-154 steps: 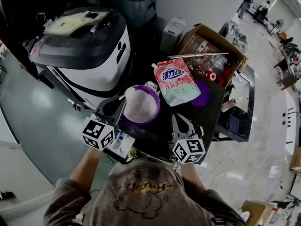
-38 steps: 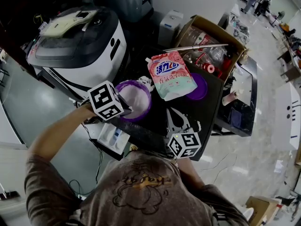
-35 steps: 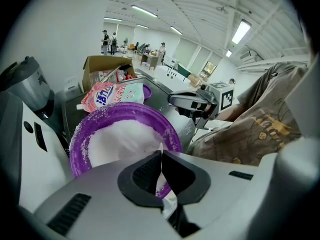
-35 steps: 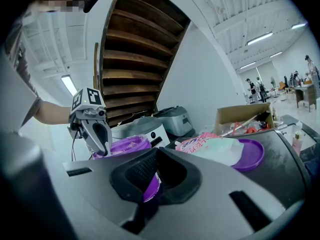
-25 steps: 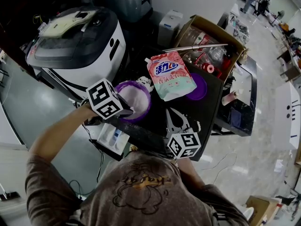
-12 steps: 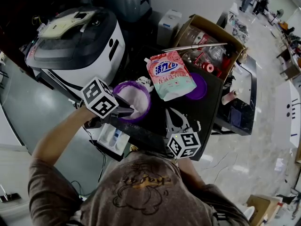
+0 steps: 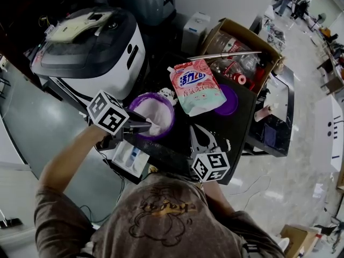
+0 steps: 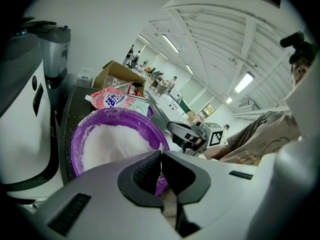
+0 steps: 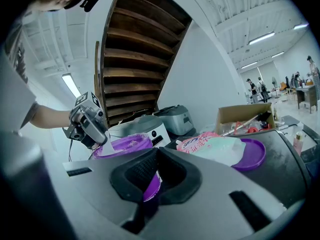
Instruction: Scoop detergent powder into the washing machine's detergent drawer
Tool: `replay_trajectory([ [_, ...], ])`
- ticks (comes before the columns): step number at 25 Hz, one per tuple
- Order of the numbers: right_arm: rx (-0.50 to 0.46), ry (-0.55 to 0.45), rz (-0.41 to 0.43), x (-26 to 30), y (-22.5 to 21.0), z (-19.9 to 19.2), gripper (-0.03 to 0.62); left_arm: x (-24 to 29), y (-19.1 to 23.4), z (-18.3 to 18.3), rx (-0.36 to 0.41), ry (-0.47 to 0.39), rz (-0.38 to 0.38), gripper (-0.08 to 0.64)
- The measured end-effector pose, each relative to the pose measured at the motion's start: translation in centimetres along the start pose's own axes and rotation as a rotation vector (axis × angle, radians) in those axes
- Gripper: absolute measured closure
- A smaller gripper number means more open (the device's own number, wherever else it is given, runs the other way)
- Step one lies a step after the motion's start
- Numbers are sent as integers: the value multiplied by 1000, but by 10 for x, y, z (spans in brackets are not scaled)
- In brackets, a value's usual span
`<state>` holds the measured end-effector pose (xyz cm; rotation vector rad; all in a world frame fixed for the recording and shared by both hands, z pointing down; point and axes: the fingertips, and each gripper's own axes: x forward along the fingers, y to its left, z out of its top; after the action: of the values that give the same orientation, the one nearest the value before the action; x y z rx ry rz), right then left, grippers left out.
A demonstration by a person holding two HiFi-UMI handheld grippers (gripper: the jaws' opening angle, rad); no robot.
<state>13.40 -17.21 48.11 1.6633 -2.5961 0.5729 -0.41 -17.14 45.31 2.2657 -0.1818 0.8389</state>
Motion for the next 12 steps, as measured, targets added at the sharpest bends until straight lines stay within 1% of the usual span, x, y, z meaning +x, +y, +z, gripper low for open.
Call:
replay_trajectory([
  [8,-2,2,6,0,5,1,591,-10,7,3,-96,-128,-11,537],
  [12,-3,5,8,0,7,-1,591,-17,13,8,-138,-214,-5,537],
])
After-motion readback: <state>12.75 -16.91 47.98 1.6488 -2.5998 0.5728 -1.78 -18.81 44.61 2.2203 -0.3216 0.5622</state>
